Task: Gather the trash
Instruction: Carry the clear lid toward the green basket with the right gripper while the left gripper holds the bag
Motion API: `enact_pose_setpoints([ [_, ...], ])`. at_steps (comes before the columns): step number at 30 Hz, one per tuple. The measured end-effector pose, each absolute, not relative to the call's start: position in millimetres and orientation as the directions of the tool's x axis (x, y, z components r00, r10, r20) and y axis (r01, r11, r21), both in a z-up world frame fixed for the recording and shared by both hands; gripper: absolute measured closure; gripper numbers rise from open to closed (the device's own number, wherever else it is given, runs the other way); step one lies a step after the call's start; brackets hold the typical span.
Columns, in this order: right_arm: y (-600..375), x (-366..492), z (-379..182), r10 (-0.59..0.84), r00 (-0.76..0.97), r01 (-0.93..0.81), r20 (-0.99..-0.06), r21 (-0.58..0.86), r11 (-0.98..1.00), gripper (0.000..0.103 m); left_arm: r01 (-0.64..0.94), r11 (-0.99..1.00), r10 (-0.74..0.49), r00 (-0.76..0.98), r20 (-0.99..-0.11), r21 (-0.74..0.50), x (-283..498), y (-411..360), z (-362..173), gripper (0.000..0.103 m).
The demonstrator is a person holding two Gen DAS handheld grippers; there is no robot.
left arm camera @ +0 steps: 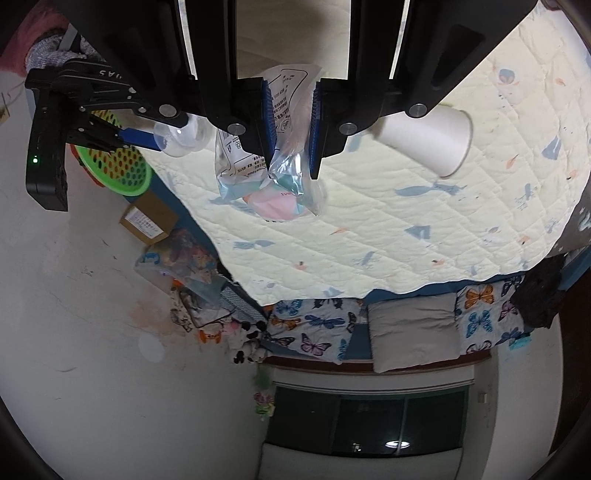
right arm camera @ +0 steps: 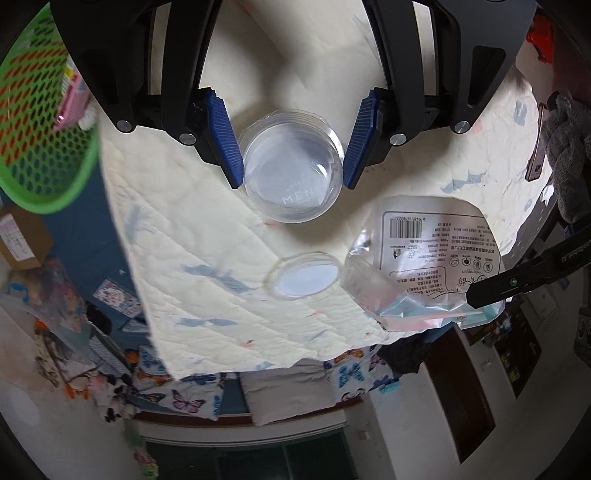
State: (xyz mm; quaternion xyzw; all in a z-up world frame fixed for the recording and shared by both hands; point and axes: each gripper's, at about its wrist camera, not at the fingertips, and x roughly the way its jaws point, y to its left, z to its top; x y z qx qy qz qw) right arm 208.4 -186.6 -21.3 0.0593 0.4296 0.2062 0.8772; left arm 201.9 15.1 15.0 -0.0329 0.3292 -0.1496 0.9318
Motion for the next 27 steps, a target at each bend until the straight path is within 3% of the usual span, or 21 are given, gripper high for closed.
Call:
enact_pose_setpoints([
  [27, -363, 153, -35, 0.148, 0.621, 0.051, -0.770, 0.228, 0.972, 0.047, 0.483, 0.859, -0.475, 0.632, -0.612, -0.168, 203, -119, 18, 0.087],
])
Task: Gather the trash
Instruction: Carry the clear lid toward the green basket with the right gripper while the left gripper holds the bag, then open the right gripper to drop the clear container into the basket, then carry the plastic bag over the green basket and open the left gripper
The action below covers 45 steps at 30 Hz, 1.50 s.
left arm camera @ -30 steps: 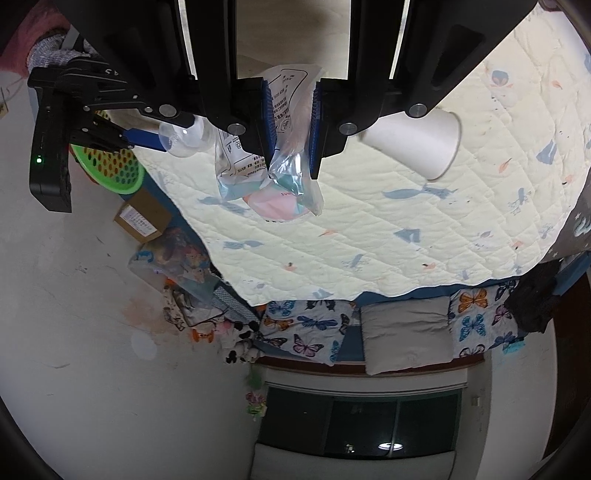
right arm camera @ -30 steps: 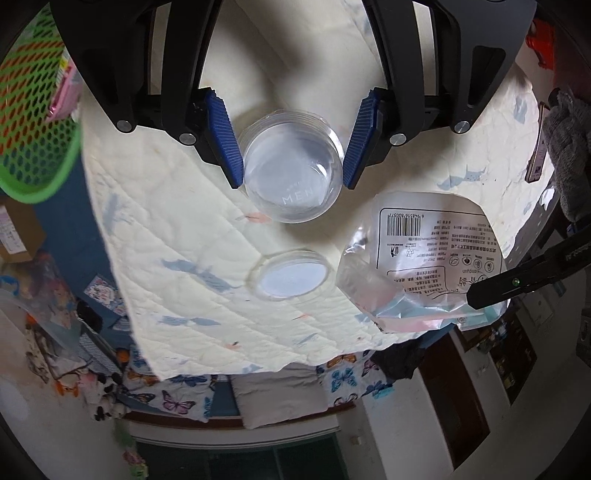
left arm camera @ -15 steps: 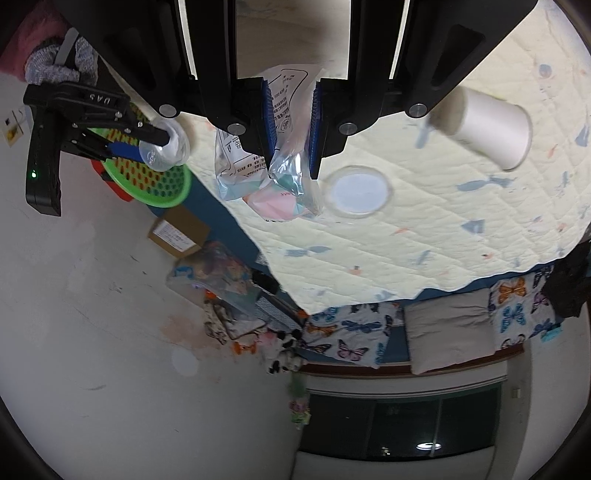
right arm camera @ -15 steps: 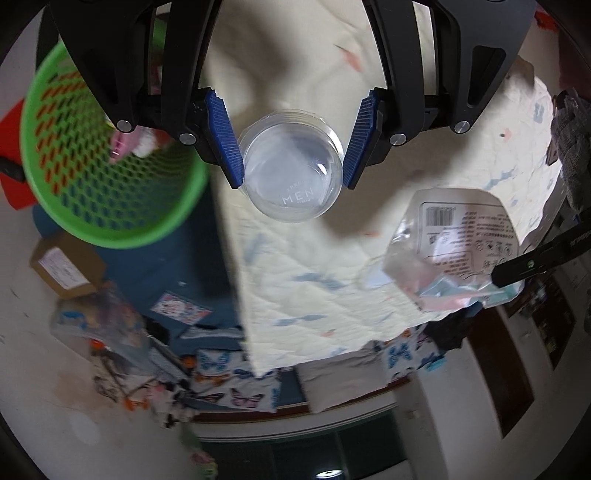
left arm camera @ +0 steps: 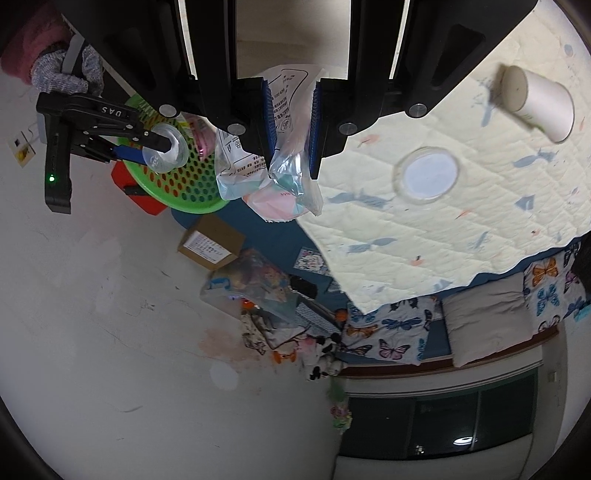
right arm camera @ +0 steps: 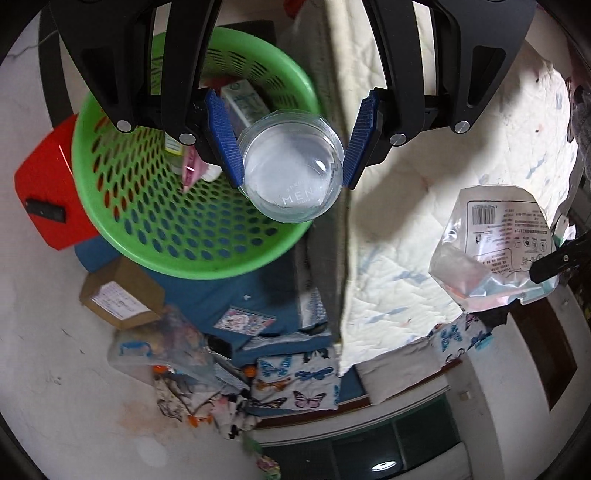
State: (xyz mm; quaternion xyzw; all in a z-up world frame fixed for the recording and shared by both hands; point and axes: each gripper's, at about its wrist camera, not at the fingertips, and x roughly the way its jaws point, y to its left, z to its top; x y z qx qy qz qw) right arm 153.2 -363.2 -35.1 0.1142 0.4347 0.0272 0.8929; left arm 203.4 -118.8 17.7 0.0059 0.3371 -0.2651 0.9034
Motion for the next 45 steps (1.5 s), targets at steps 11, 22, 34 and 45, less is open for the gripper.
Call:
enact_pose_setpoints([
  [11, -392, 141, -41, 0.116, 0.616, 0.113, -0.779, 0.233, 0.966, 0.046, 0.538, 0.826, -0.513, 0.593, -0.620, -0.169, 206, -161, 19, 0.087],
  [22, -413, 126, -41, 0.094, 0.619, 0.157, -0.780, 0.240, 0.958, 0.045, 0.584, 0.795, -0.539, 0.554, -0.635, -0.165, 216, -201, 13, 0.087],
  [34, -438, 99, -39, 0.071, 0.627, 0.207, -0.776, 0.253, 0.945, 0.045, 0.632, 0.761, -0.538, 0.486, -0.689, -0.148, 217, -258, -9, 0.087],
  [45, -442, 94, -41, 0.074, 0.625, 0.223, -0.777, 0.268, 0.937, 0.045, 0.654, 0.735, -0.552, 0.426, -0.717, -0.178, 218, -277, -23, 0.079],
])
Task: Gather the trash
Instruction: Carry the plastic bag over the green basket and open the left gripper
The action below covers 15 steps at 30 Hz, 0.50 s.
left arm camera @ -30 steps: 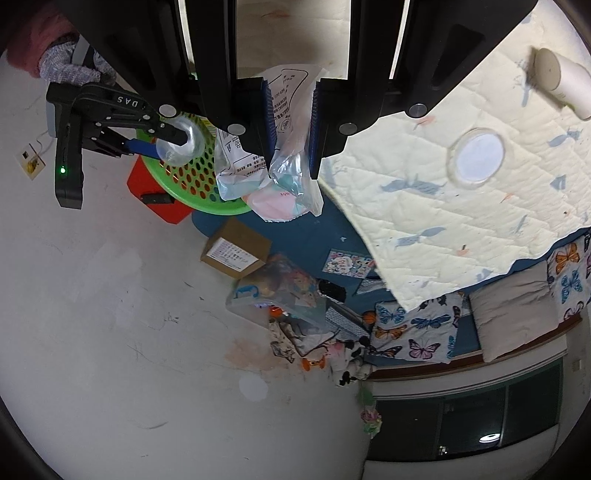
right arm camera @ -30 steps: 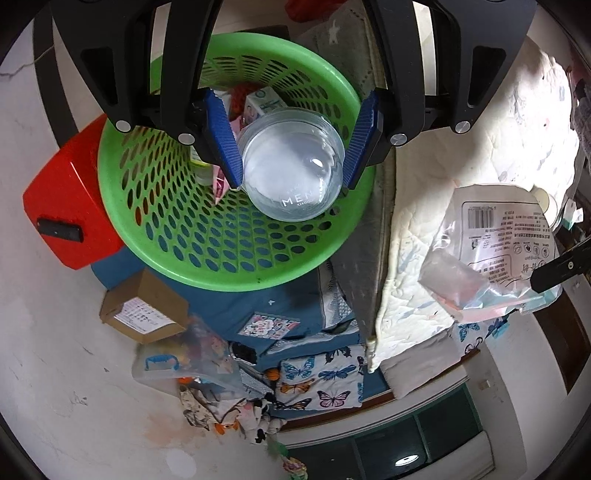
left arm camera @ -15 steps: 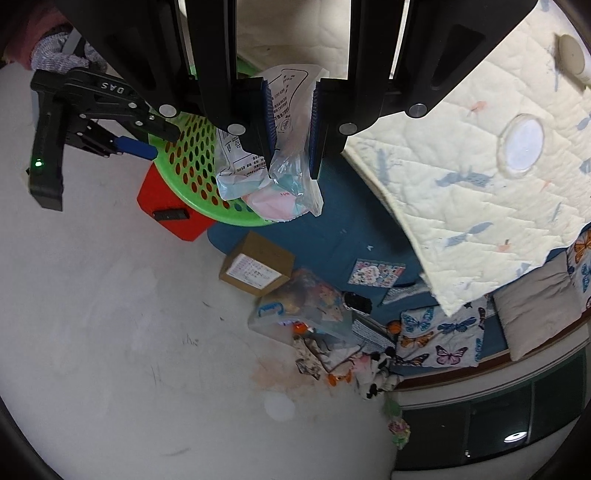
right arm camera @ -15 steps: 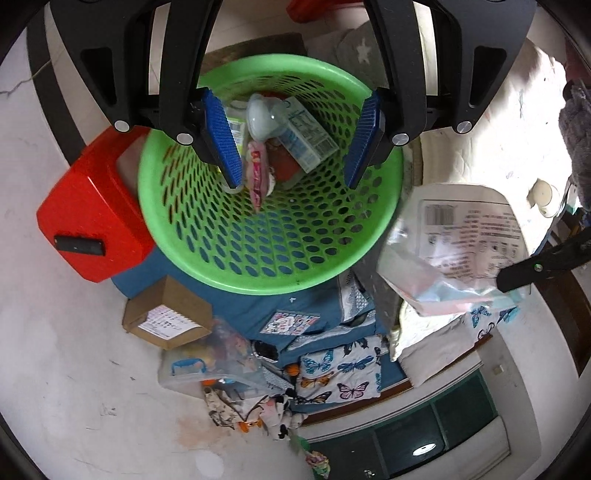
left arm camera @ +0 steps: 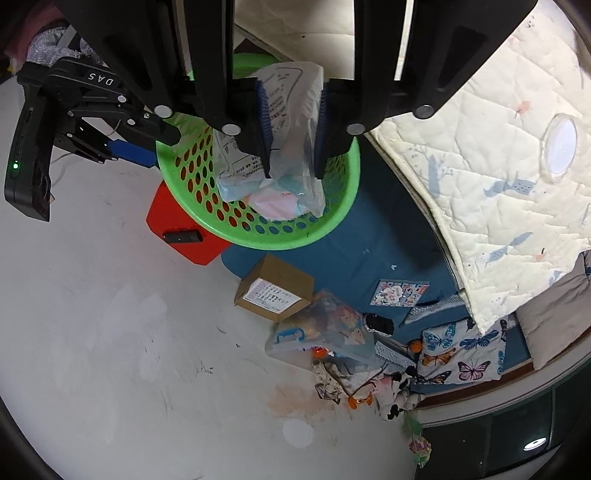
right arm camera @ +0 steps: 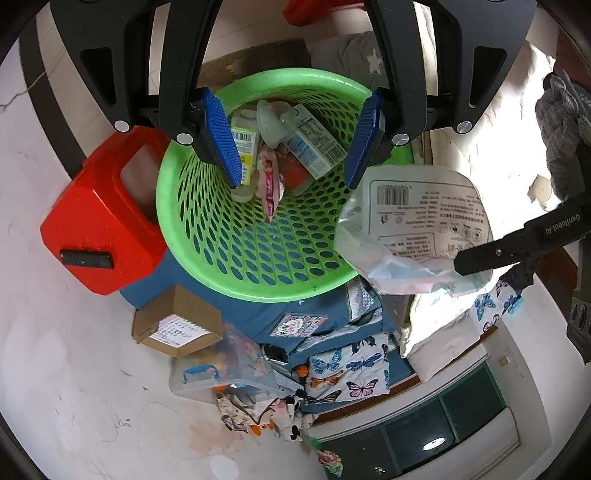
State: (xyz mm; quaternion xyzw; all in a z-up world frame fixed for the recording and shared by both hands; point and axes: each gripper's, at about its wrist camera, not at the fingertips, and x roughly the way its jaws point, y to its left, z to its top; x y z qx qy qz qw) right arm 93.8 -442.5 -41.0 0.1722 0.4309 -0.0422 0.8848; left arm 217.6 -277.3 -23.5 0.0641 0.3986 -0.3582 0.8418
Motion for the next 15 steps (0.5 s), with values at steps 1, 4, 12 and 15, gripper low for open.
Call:
enact_pose_setpoints([
  [1, -443, 94, -41, 0.073, 0.625, 0.224, -0.777, 0.268, 0.937, 0.045, 0.654, 0.734, -0.554, 0.422, -0.718, -0.183, 218, -277, -24, 0.073],
  [4, -443, 94, -41, 0.074, 0.625, 0.225, -0.777, 0.270, 0.936, 0.045, 0.654, 0.731, -0.562, 0.416, -0.715, -0.194, 216, -278, -26, 0.066],
  [12, -441, 94, -37, 0.078, 0.631, 0.217, -0.772, 0.272, 0.938, 0.045, 0.629, 0.747, -0.564, 0.429, -0.706, -0.214, 215, -259, -22, 0.058],
  [15, -436, 96, -35, 0.085, 0.634, 0.201, -0.769, 0.270, 0.942, 0.045, 0.607, 0.765, -0.553, 0.450, -0.701, -0.215, 215, -246, -18, 0.058],
])
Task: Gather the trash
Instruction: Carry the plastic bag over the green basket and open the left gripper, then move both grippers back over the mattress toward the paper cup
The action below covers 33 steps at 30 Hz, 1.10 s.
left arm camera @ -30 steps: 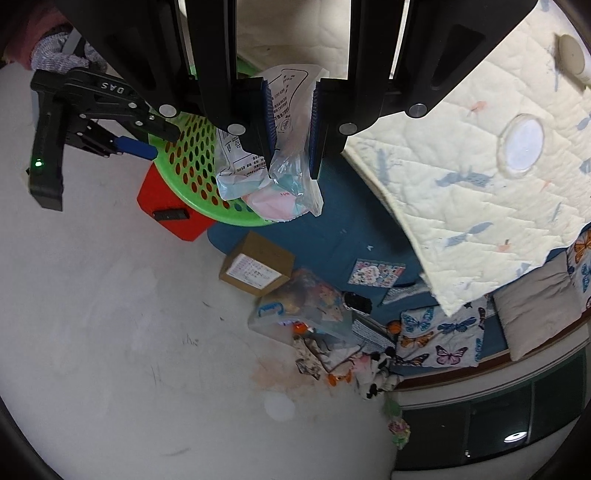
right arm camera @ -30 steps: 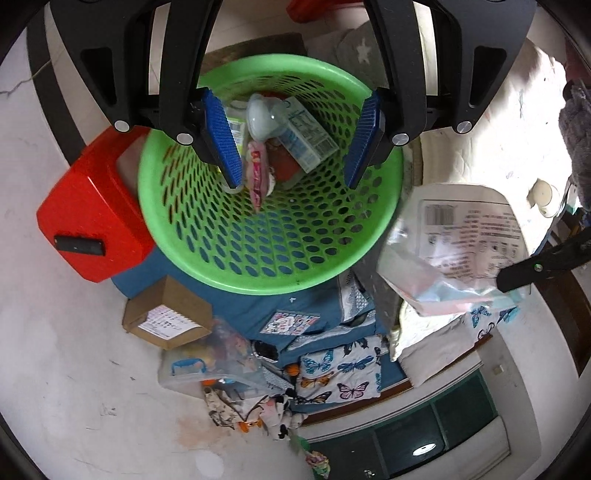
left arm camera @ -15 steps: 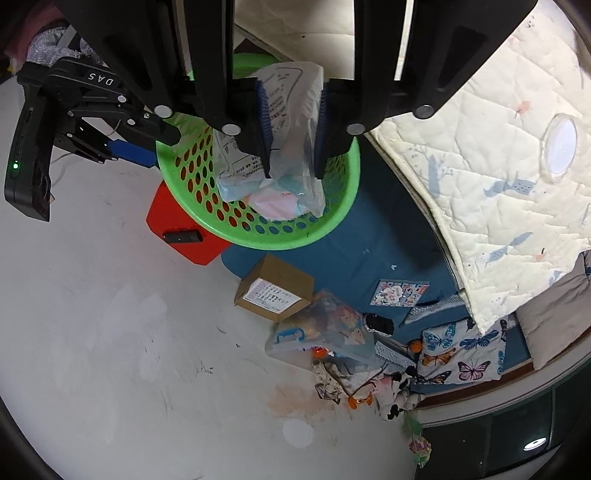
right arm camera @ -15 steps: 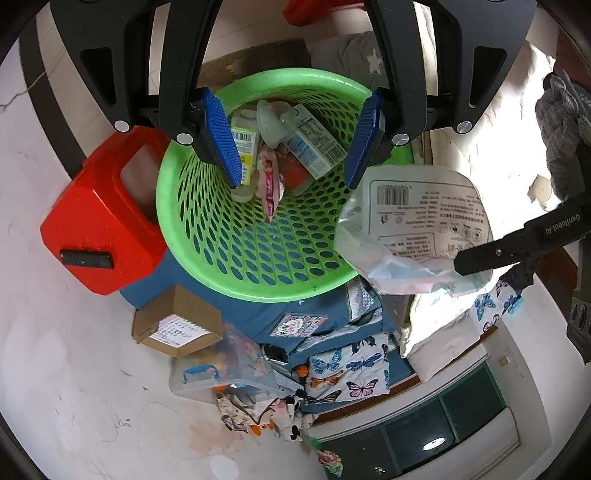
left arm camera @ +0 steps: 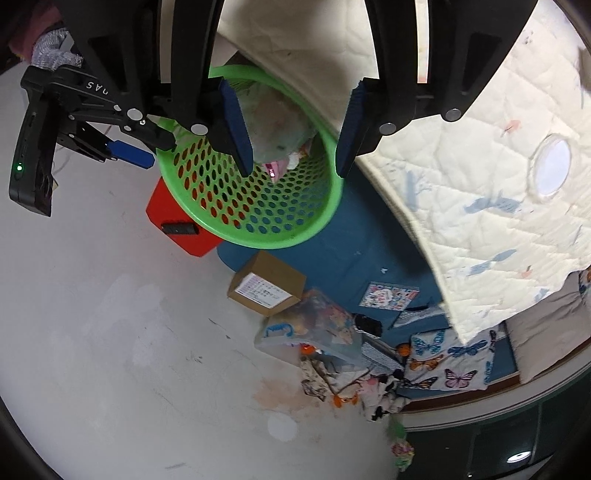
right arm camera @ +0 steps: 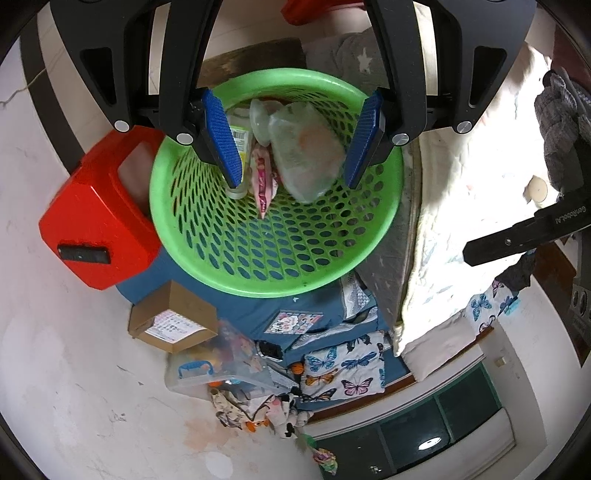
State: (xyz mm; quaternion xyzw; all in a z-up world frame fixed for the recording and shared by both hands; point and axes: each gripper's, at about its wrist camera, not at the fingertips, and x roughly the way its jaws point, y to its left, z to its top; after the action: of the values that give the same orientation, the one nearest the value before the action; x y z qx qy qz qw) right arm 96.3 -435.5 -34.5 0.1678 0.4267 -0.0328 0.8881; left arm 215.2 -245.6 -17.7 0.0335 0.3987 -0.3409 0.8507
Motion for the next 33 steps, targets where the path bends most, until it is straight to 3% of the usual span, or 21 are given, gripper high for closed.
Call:
enact_pose_setpoints([
  [18, -360, 142, -21, 0.214, 0.631, 0.010, -0.746, 0.283, 0.959, 0.045, 0.331, 0.926, -0.358, 0.605, -0.712, -0.184, 209, -110, -15, 0.058],
  [24, -327, 161, -19, 0.267, 0.618, -0.070, -0.739, 0.286, 0.956, 0.043, 0.137, 0.970, -0.240, 0.645, -0.726, -0.200, 215, -47, -17, 0.054],
  [27, -310, 169, -19, 0.290, 0.612, -0.106, -0.736, 0.288, 0.952, 0.042, 0.007, 0.978, -0.161, 0.663, -0.731, -0.210, 218, -13, -15, 0.042],
  [33, -284, 183, -16, 0.335, 0.597, -0.169, -0.729, 0.294, 0.941, 0.042, -0.262, 0.924, -0.043, 0.653, -0.756, -0.279, 221, 60, -23, 0.039],
])
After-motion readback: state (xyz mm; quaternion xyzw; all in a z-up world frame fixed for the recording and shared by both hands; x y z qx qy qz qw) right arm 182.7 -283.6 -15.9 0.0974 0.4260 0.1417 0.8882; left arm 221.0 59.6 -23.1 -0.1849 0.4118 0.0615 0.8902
